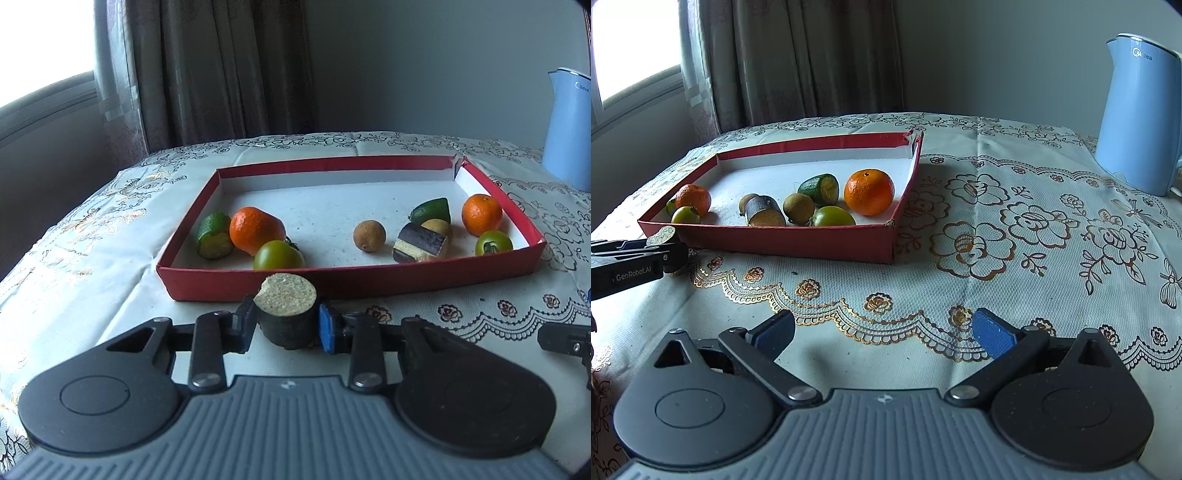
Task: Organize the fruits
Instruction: 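Lift the dark cylindrical piece and carry it over the red box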
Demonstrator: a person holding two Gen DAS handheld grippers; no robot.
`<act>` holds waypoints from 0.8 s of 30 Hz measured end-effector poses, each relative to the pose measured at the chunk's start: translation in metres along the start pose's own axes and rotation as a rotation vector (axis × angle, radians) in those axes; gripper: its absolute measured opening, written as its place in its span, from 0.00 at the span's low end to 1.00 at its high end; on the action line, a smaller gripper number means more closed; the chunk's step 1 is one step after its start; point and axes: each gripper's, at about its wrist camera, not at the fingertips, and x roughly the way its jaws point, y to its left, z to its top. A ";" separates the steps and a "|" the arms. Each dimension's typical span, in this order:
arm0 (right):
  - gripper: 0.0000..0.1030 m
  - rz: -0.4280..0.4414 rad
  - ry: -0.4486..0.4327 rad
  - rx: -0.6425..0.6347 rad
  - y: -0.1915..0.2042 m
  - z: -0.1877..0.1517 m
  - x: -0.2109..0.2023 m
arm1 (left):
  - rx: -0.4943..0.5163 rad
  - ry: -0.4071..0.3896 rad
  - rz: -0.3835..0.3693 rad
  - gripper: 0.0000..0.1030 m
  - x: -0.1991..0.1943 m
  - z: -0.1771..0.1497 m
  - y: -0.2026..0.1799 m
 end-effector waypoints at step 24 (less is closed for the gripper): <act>1.00 0.001 -0.001 0.001 0.000 0.000 0.000 | 0.002 -0.103 0.037 0.30 0.000 0.067 -0.012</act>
